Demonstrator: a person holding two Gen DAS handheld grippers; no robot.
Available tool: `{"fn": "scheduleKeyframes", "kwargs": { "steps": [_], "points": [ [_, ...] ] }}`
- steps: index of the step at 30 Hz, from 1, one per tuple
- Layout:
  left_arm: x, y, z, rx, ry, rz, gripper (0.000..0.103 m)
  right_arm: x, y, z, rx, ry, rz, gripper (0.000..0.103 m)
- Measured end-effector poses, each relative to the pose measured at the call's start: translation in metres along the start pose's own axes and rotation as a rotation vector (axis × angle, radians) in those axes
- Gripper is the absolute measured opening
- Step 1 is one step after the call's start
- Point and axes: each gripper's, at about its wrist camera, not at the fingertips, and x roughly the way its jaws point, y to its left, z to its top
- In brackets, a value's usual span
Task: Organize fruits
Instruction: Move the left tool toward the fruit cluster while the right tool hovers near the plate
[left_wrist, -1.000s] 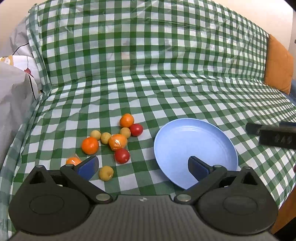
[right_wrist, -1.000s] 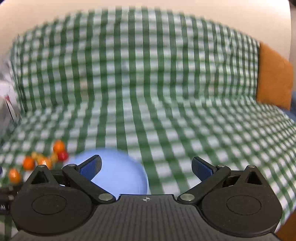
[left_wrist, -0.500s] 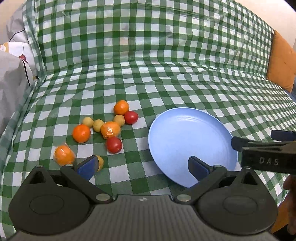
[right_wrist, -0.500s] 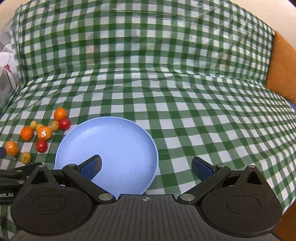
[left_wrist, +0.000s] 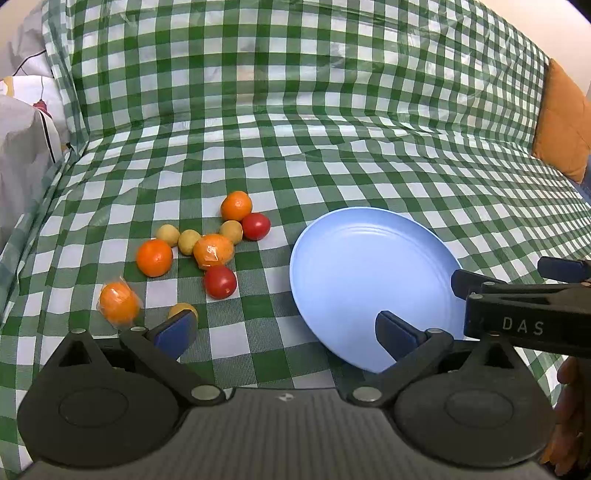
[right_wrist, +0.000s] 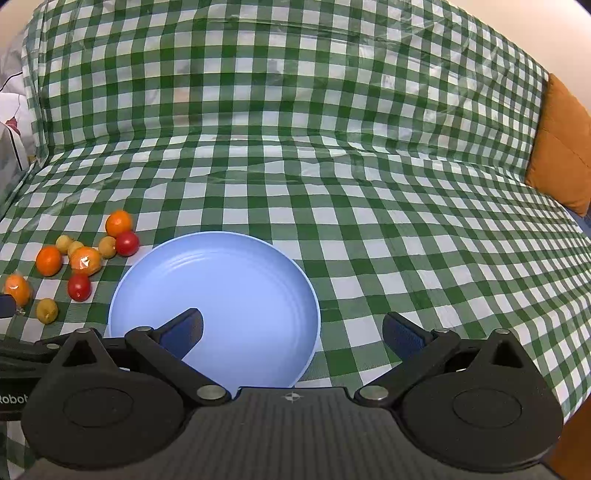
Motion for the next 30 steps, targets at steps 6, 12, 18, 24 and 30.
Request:
{"fn": "scheduleKeyframes", "kwargs": {
  "steps": [6,12,18,24,30],
  "points": [
    [0.001,-0.001,0.001,-0.009,0.016,-0.001,0.103,0.008,0.003,0.002,0.015,0.022,-0.005,0.102],
    [0.002,-0.003,0.001,-0.014,0.023,-0.001,0.103,0.011,0.004,0.005,0.011,0.024,-0.012,0.102],
    [0.003,-0.004,0.001,-0.015,0.025,-0.001,0.103,0.013,0.006,0.007,0.016,0.031,-0.017,0.102],
    [0.004,-0.006,0.001,-0.013,0.028,-0.006,0.103,0.014,0.006,0.008,0.016,0.038,-0.02,0.102],
    [0.003,-0.007,0.0,-0.013,0.028,-0.008,0.103,0.015,0.006,0.009,0.015,0.042,-0.028,0.102]
  ]
}}
